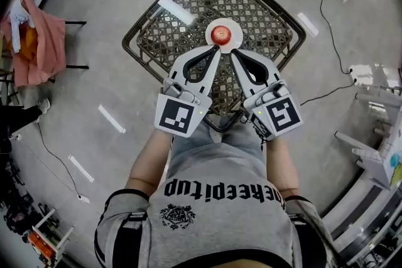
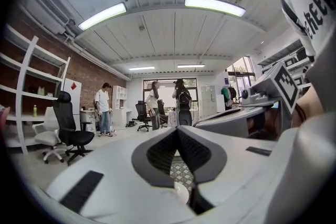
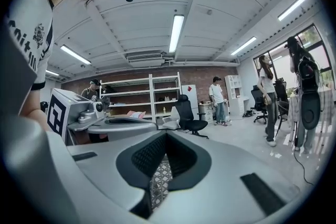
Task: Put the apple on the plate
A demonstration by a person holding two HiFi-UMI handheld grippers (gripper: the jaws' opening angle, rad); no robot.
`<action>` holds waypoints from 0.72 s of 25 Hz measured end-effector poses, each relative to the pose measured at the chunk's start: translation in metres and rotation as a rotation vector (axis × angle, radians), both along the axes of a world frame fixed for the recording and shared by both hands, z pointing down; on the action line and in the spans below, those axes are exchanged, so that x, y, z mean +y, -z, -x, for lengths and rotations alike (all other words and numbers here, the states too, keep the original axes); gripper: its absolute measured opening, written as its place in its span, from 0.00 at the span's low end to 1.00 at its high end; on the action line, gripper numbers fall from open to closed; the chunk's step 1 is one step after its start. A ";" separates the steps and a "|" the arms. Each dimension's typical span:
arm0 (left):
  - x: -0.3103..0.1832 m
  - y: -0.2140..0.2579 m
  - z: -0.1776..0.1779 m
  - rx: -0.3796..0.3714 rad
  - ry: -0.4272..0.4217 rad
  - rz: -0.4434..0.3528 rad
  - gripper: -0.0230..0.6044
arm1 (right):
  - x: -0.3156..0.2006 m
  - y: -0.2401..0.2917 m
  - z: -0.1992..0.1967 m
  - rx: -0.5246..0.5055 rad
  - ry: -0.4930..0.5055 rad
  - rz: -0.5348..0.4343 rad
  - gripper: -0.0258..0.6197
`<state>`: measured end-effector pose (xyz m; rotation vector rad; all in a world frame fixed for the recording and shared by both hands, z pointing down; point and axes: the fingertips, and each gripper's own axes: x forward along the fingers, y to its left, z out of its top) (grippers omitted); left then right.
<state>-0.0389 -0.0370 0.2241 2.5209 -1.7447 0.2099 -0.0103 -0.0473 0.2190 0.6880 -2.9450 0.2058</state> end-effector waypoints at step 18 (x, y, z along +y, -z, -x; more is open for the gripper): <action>0.005 0.010 0.001 -0.020 0.131 -0.005 0.06 | 0.002 0.012 0.001 -0.026 0.124 -0.014 0.06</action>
